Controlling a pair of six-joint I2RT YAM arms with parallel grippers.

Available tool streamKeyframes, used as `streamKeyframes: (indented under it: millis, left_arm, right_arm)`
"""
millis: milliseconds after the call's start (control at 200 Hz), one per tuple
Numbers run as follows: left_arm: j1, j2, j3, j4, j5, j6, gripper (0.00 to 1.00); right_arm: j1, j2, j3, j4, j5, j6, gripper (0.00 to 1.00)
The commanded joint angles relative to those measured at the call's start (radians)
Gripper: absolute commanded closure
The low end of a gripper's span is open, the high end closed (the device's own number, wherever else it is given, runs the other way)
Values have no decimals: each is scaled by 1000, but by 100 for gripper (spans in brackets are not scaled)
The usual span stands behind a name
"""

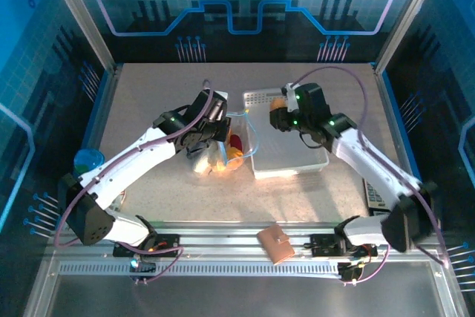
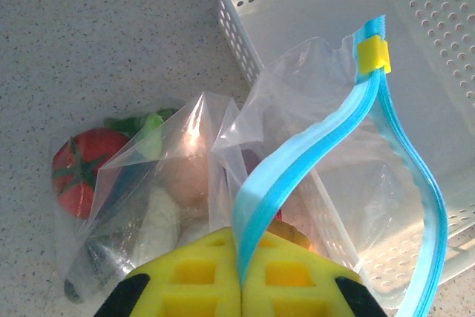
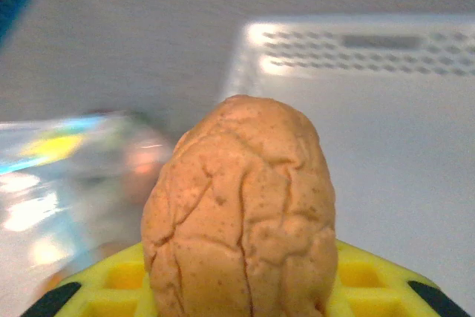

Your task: Place the food in the zip-top bag and seal the zipper

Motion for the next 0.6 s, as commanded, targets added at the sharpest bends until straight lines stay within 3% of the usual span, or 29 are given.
streamKeyframes:
  millis: [0,220,595]
  left_arm:
    - [10,16,12,18,13,-16,96]
    - [9,30,43,15,23,-28,96]
    - [10,16,52,16,48,-36,92]
  right_arm:
    - [82,-102,-57,-22,-113,-54,70]
    - [215,-112,-72,0,-203,-16,70]
    - [280,132,9,49,-114,40,69]
